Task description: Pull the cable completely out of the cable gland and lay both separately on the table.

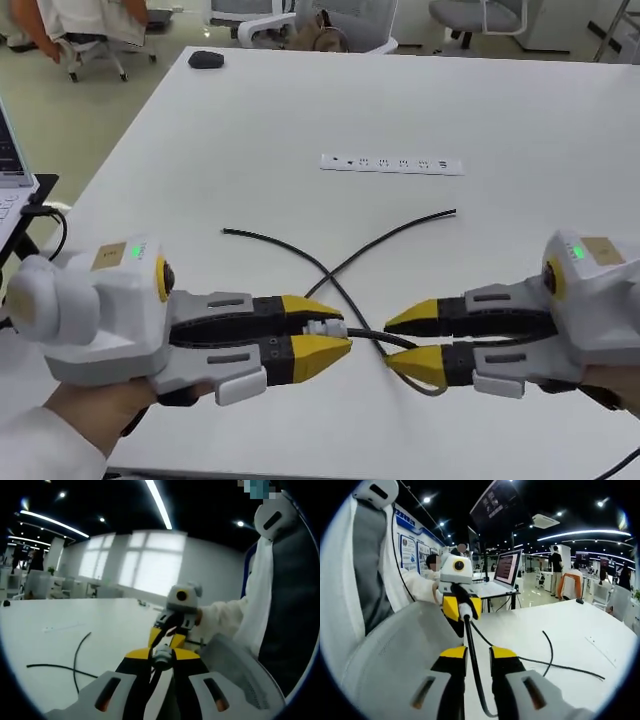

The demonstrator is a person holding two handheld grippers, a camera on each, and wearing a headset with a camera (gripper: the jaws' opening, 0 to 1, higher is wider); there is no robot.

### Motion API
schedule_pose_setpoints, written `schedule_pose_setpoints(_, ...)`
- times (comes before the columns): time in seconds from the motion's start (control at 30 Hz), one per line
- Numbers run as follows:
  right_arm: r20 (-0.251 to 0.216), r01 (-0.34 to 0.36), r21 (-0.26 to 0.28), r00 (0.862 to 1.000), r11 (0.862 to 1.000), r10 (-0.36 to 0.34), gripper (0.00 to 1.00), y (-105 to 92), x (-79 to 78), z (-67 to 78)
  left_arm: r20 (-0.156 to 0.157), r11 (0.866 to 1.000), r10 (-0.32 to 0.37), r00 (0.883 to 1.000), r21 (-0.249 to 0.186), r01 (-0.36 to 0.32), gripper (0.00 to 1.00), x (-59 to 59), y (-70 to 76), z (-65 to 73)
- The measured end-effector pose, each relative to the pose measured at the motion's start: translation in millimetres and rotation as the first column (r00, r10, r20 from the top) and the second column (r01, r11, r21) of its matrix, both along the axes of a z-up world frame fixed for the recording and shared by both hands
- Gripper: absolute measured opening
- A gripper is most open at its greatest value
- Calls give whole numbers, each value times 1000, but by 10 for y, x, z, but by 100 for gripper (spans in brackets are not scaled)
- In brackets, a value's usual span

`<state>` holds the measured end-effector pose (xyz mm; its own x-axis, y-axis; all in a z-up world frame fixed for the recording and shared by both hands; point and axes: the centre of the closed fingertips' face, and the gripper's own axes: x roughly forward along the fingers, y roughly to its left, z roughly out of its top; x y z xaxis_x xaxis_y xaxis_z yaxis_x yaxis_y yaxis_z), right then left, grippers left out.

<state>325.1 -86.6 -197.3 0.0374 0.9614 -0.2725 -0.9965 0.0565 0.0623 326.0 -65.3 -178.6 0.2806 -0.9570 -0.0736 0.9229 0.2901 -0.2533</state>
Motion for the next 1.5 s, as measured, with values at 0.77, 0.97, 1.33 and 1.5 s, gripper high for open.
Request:
schedule_pose_setpoints(0.77,-18,-62,51,998,997,63,5,147,-118,127,-2,1000,-4,1000,-11,4,17,-12,-14,20)
schedule_pose_setpoints(0.97,23,-73,50,997,996,71,3,155,-104,139,-2,1000,0,1000,-22,0,17,-2,-7,42)
schedule_pose_setpoints(1.33,38,-97,27,995,995,96,3,151,-124,99,8,1000,-7,1000,-7,7,17,-18,-20,31)
schedule_pose_setpoints(1.5,35,-104,8,994,994,104,3,137,-126,54,9,1000,-14,1000,10,13,17,-23,-31,1)
